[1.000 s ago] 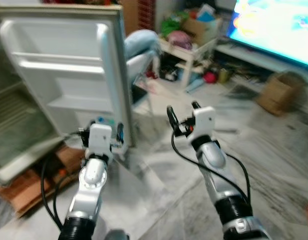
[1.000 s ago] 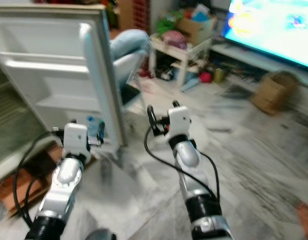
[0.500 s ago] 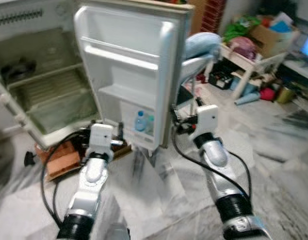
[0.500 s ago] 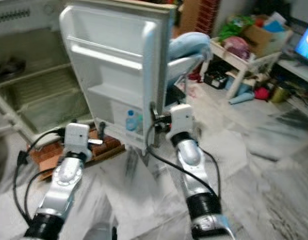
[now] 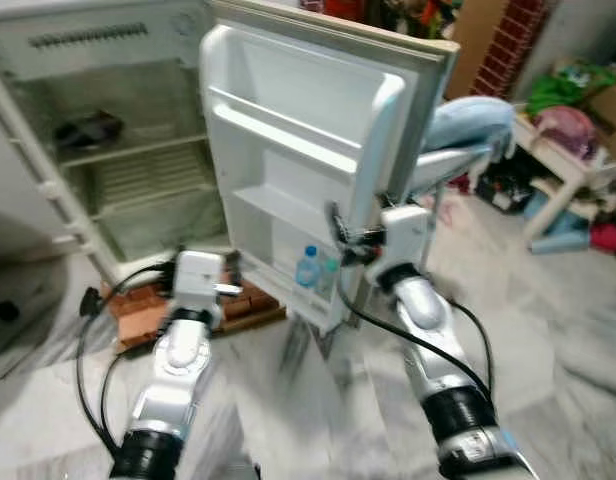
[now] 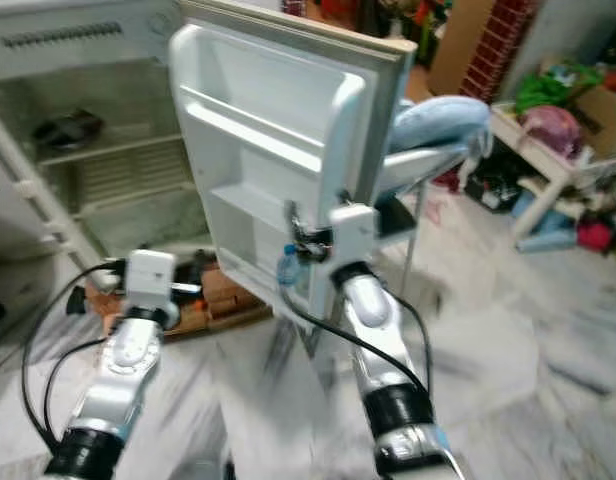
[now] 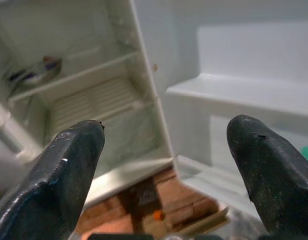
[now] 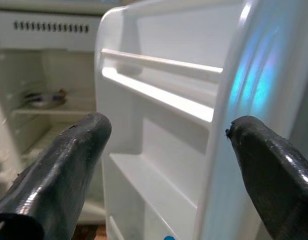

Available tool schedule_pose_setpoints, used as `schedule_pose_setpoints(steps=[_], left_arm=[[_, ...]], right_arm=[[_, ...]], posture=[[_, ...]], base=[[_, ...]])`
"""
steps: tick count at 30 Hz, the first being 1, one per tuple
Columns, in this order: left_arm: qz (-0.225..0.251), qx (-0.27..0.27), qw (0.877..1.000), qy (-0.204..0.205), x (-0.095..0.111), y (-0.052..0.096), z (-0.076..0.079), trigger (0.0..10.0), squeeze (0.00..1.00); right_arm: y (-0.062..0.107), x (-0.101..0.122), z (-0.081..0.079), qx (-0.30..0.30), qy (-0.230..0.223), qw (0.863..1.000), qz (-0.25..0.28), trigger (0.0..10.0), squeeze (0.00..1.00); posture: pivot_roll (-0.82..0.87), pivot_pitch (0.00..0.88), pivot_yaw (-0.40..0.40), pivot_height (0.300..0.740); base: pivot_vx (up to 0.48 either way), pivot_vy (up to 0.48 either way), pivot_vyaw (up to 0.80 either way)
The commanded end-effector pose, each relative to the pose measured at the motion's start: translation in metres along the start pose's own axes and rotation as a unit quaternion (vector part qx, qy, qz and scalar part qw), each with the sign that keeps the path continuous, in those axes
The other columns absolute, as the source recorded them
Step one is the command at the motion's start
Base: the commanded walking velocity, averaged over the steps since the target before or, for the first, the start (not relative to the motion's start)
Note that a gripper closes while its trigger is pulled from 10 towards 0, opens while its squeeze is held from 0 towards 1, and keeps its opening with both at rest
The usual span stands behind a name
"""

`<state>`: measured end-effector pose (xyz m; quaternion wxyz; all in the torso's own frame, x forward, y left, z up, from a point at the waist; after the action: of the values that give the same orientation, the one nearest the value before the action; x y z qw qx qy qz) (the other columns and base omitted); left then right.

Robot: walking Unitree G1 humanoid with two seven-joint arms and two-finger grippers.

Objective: Restocking fridge

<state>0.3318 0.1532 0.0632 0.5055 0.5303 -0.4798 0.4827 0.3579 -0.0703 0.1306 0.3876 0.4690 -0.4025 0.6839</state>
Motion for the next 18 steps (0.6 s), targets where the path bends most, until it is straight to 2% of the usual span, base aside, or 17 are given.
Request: schedule_pose_setpoints(steps=[1,10,16,18], left_arm=[[0.001,-0.015,1.000,0.003,0.0010,0.0007,0.0141,10.0,0.00],[-0.016,-0.029,0.999,-0.012,-0.0061,0.0026,0.0206,10.0,0.00],[-0.017,-0.019,1.000,-0.008,-0.0066,0.0028,0.0176,10.0,0.00],[-0.018,-0.011,1.000,-0.004,-0.0068,0.0028,0.0147,10.0,0.00]], right_arm=[[0.0061,-0.0072,0.0157,-0.018,0.009,1.000,-0.014,10.0,0.00],[0.0056,-0.0087,0.0150,-0.015,0.004,1.000,-0.017,10.0,0.00],[0.0073,-0.0132,0.0117,-0.008,0.002,1.000,-0.026,10.0,0.00],[0.0080,-0.0154,0.0098,-0.004,-0.002,0.999,-0.032,10.0,0.00]], posture=[[0.12,0.024,-0.012,0.740],[0.12,0.028,-0.010,0.740],[0.12,0.029,-0.012,0.740],[0.12,0.029,-0.011,0.740]], base=[[0.000,-0.458,0.00],[0.000,-0.480,0.00],[0.000,-0.480,0.00],[0.274,-0.296,0.00]])
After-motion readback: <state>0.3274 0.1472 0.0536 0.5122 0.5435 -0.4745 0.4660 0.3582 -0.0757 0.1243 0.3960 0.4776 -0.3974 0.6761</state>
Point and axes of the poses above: a point about 5 cm out from each wrist's last joint towards the gripper, its own y axis pointing back from the gripper into the wrist, its own x axis along the axis of the wrist's last joint, z = x × y, the point moved 5 cm from there along -y, pointing out of the wrist towards the gripper, and after that the axes turned 12 degrees about y, right-handed, at the moved point
